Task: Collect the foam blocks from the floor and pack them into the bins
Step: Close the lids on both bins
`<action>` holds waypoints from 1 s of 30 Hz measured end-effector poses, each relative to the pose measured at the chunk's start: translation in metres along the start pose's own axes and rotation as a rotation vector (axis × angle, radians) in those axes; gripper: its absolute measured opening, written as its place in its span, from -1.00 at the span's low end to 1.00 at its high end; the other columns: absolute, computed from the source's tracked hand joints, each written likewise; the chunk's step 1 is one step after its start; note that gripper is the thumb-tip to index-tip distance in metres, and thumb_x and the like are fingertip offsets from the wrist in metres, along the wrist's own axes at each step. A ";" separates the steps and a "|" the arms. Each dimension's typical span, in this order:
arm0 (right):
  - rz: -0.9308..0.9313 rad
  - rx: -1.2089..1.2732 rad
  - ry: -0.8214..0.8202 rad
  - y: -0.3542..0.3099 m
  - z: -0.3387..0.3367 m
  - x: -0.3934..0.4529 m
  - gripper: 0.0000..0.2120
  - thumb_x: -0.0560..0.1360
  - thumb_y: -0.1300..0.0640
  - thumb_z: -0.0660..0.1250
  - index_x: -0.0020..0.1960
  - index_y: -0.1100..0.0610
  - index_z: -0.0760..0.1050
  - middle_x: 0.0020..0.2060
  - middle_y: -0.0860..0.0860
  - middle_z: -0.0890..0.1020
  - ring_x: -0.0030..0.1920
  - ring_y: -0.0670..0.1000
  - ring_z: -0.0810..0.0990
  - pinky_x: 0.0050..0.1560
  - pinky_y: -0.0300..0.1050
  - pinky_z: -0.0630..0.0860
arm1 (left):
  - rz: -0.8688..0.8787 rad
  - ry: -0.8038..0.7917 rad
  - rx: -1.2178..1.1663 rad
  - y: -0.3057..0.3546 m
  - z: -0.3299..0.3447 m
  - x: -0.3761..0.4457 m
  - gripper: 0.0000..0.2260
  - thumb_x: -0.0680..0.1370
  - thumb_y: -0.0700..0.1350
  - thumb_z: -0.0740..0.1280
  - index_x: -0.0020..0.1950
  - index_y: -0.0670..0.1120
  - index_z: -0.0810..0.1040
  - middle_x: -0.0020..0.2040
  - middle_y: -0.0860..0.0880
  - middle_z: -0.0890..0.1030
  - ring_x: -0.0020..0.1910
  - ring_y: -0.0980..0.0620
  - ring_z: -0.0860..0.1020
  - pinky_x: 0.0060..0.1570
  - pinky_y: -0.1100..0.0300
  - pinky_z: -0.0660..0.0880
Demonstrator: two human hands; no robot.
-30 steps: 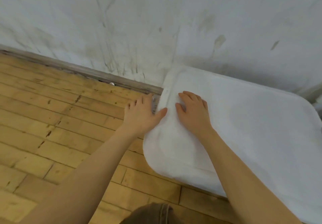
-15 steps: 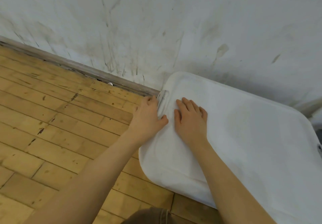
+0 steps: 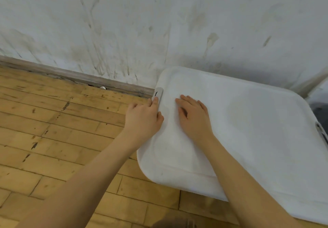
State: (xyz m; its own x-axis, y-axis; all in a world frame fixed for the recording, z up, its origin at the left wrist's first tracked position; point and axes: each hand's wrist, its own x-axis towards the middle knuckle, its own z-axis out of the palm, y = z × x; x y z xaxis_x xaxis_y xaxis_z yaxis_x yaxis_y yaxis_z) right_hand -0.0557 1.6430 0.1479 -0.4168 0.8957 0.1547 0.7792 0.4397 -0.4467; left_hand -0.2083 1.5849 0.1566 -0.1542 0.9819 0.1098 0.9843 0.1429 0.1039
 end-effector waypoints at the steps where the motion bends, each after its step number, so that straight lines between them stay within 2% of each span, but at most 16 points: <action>1: 0.005 0.019 0.010 0.002 -0.005 0.001 -0.67 0.60 0.15 0.13 0.34 0.07 0.45 0.38 -0.01 0.42 0.42 -0.04 0.31 0.43 -0.11 0.08 | 0.009 0.025 -0.015 -0.001 -0.001 0.002 -0.44 0.51 0.04 -0.10 0.40 -0.13 0.38 0.23 -0.07 0.57 -0.04 -0.12 0.58 0.06 0.07 0.31; 3: 0.026 -0.011 0.020 0.010 -0.018 0.005 -0.67 0.60 0.15 0.15 0.33 0.10 0.46 0.34 0.01 0.46 0.35 0.01 0.39 0.34 -0.10 0.23 | 0.035 0.120 -0.016 0.000 0.000 0.011 -0.52 0.49 0.03 -0.01 0.19 -0.14 0.56 -0.01 -0.10 0.65 -0.12 -0.19 0.56 -0.09 0.05 0.38; 4: 0.051 -0.032 0.032 0.014 -0.025 0.008 -0.66 0.60 0.14 0.14 0.35 0.10 0.44 0.33 0.00 0.47 0.32 0.03 0.41 0.30 -0.09 0.27 | 0.048 0.169 0.004 0.004 -0.003 0.019 -0.54 0.47 0.03 0.03 0.12 -0.15 0.59 -0.05 -0.11 0.66 -0.14 -0.20 0.57 -0.13 0.05 0.43; 7: 0.163 -0.017 0.117 0.028 -0.048 0.012 -0.67 0.61 0.10 0.13 0.34 0.08 0.44 0.30 -0.03 0.49 0.28 0.03 0.44 0.24 -0.07 0.36 | 0.095 0.198 -0.080 0.029 -0.014 0.049 -0.58 0.46 0.02 0.09 0.07 -0.17 0.62 0.00 -0.13 0.65 -0.13 -0.21 0.60 -0.09 -0.01 0.50; 11: 0.284 0.003 0.225 0.064 -0.091 0.017 -0.68 0.60 0.08 0.14 0.32 0.05 0.46 0.27 -0.07 0.51 0.23 -0.01 0.49 0.21 -0.05 0.41 | 0.167 0.168 -0.195 0.085 -0.035 0.088 -0.60 0.46 0.03 0.09 -0.06 -0.18 0.63 -0.13 -0.10 0.66 -0.14 -0.19 0.59 -0.01 -0.03 0.43; 13: 0.319 -0.039 0.314 0.096 -0.121 0.015 -0.70 0.60 0.08 0.15 0.29 0.06 0.48 0.21 -0.04 0.55 0.15 0.02 0.53 0.12 -0.06 0.44 | 0.215 0.216 -0.230 0.121 -0.041 0.103 -0.58 0.46 0.04 0.07 -0.04 -0.16 0.63 -0.13 -0.10 0.66 -0.12 -0.19 0.59 0.02 -0.04 0.41; 16: 0.372 -0.094 0.441 0.161 -0.169 0.002 -0.71 0.60 0.09 0.15 0.27 0.08 0.50 0.16 0.02 0.58 0.10 0.07 0.55 0.01 -0.10 0.41 | 0.326 0.240 -0.298 0.191 -0.038 0.122 -0.58 0.48 0.03 0.08 0.08 -0.16 0.61 -0.01 -0.11 0.64 -0.04 -0.19 0.57 0.09 -0.04 0.35; 20: 0.410 -0.141 0.470 0.262 -0.227 -0.031 -0.72 0.59 0.13 0.17 0.24 0.12 0.51 0.15 0.06 0.58 0.11 0.11 0.53 -0.08 -0.14 0.33 | 0.432 0.203 -0.332 0.304 -0.031 0.126 -0.61 0.50 0.00 0.13 0.20 -0.13 0.56 0.16 -0.07 0.58 0.11 -0.16 0.52 0.18 -0.01 0.24; 23: 0.377 -0.176 0.444 0.332 -0.274 -0.052 -0.71 0.58 0.14 0.19 0.26 0.15 0.50 0.17 0.08 0.56 0.14 0.14 0.52 0.02 -0.05 0.40 | 0.422 0.173 -0.356 0.392 -0.033 0.126 -0.63 0.55 0.01 0.10 0.26 -0.08 0.51 0.25 -0.02 0.52 0.20 -0.10 0.46 0.23 0.05 0.16; 26: 0.353 -0.169 0.479 0.403 -0.319 -0.065 -0.70 0.57 0.16 0.20 0.27 0.16 0.49 0.19 0.09 0.55 0.18 0.14 0.49 0.11 0.04 0.42 | 0.401 0.171 -0.383 0.479 -0.031 0.132 -0.56 0.52 0.05 0.03 0.29 -0.06 0.48 0.29 -0.01 0.48 0.26 -0.08 0.41 0.24 0.05 0.14; 30: 0.272 -0.298 0.449 0.501 -0.364 -0.064 -0.59 0.56 0.10 0.22 0.40 0.11 0.37 0.36 0.12 0.42 0.32 0.19 0.38 0.24 0.18 0.33 | 0.391 0.199 -0.377 0.576 -0.011 0.155 -0.62 0.61 0.00 0.12 0.42 -0.03 0.34 0.46 0.02 0.29 0.42 0.02 0.24 0.34 0.12 0.02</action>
State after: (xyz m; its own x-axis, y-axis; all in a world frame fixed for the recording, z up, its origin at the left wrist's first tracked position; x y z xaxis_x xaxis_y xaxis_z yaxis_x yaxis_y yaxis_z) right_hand 0.5320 1.8297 0.2348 0.0035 0.8902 0.4556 0.9547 0.1326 -0.2663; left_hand 0.3337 1.8176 0.2446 0.1661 0.9053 0.3909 0.8782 -0.3161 0.3589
